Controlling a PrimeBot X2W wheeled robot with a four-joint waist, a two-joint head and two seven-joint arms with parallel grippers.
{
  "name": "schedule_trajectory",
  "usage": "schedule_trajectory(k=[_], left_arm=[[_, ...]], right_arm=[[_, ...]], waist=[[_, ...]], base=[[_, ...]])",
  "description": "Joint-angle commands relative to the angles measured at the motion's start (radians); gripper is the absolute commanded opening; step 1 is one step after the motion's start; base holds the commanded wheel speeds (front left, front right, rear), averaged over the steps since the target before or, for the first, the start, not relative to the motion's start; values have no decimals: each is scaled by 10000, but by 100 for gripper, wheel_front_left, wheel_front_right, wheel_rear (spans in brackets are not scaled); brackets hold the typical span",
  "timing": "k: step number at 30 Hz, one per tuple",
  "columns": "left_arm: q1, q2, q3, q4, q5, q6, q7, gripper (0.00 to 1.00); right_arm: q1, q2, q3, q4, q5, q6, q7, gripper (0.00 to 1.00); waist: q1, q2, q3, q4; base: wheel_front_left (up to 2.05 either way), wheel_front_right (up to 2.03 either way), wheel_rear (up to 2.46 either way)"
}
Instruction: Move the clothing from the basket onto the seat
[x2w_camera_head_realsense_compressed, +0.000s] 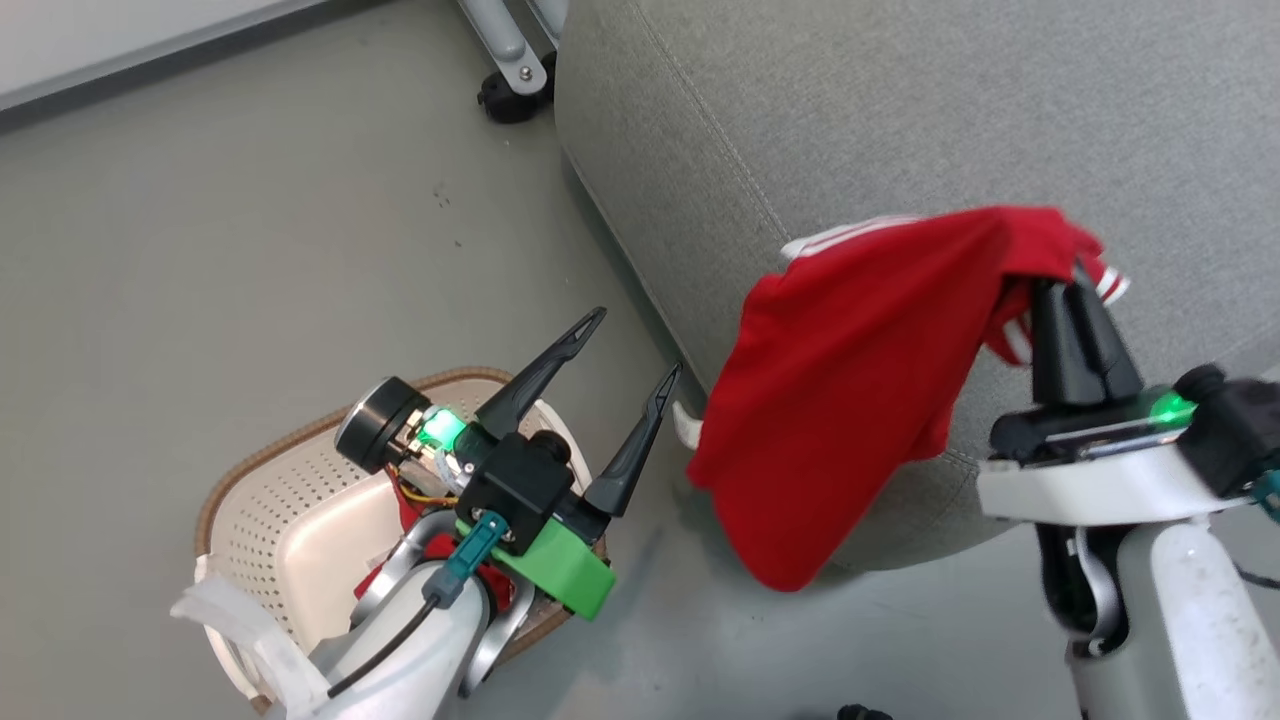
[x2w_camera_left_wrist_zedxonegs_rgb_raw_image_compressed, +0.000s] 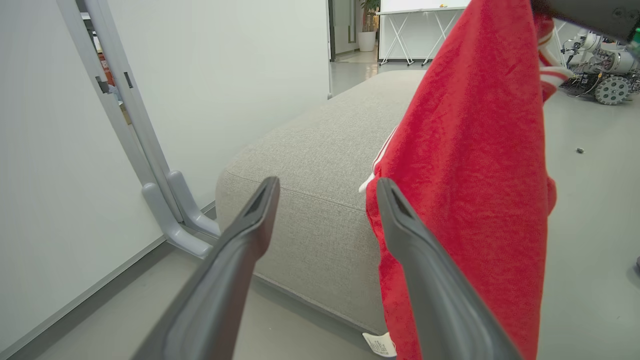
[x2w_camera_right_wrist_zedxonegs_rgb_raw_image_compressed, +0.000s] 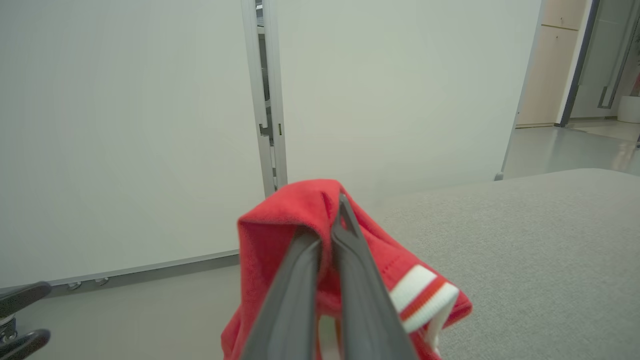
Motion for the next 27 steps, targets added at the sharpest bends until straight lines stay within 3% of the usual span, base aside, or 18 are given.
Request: schedule_trajectory(k=[1, 6, 13, 21, 24, 27], left_arm=[[-232, 93, -12, -83, 60, 7, 76, 100], [-649, 255, -197, -259, 182, -152, 294, 100], [-1177, 506, -311, -634, 270, -276, 613, 100], [-1825, 662, -439, -1067, 327, -384, 562, 100], [-2015, 716, -423, -1069, 378, -374, 523, 100], [-2153, 697, -425, -1056, 368, -361, 443, 100]], right_arm=[[-490, 22, -312, -66, -6, 1, -34, 0], [-1949, -124, -2098, -40, 281, 1, -34, 0], [-4715, -1949, -3878, 605, -24, -4, -33, 0], [-7656, -4102, -4572, 2622, -72, -6, -33, 0], [-7970, -4324, -4400, 3449, -259, -4, -33, 0], [-7786, -4114, -4299, 4290, -294, -6, -33, 0]], waist=[[-1, -1, 879, -135], [-1, -1, 1699, 333], [-1, -1, 2875, 829], [-1, -1, 3761, 1282], [-1, -1, 3939, 1429], [-1, -1, 4072, 1570]], base=[[0, 0, 0], [0, 0, 0], [0, 0, 0], [0, 0, 0], [0, 0, 0], [0, 0, 0]])
